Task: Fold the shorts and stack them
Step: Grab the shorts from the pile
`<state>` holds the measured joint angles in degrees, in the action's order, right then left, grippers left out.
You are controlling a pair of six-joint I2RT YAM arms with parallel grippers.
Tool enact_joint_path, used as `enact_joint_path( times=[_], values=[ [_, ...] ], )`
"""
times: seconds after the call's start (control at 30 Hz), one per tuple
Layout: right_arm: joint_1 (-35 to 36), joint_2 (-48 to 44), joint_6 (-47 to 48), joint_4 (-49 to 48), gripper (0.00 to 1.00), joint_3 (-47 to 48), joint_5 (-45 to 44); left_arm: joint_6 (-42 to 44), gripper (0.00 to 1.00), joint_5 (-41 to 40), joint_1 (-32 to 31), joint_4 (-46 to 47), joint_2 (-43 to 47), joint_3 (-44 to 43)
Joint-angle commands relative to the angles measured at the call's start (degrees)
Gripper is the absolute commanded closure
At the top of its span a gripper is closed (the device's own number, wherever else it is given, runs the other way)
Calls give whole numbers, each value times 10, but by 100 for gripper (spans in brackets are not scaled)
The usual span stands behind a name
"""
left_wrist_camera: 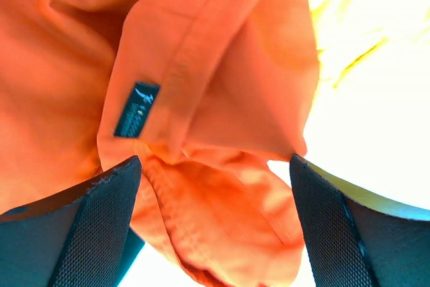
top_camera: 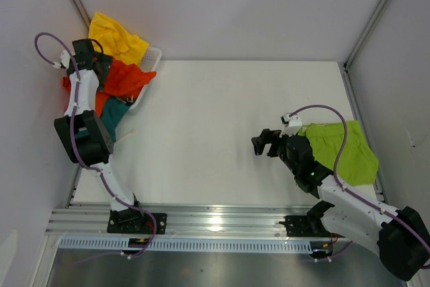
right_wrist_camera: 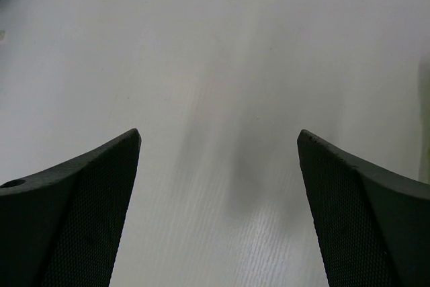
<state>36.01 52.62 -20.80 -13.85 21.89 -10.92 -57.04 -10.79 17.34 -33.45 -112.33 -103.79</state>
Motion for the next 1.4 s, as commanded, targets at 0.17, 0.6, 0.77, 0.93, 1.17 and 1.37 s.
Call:
enact_joint_path(
  times=[0.17, 0.6, 0.77, 0.93, 1.17, 1.37],
  values=[
    [-2, 0, 0, -13, 1, 9, -1, -36, 1, 35, 1, 67, 76, 2],
    [-3, -3, 2, -8, 1, 8, -5, -42, 1, 50, -48, 229, -55, -105],
    [-4, -4, 2, -7, 0, 7, -2, -41, 1, 31, -50, 311, -126, -132],
    [-7, -1, 2, -9, 0, 6, 0, 29, 1, -20, -54, 392, -187, -190],
    [-15, -6, -3, -8, 1, 3, 7, 71, 1, -83, -50, 384, -271, -280],
    [-29, -10, -9, -7, 0, -2, 21, 50, 1, -91, -44, 381, -323, -301]
  ],
)
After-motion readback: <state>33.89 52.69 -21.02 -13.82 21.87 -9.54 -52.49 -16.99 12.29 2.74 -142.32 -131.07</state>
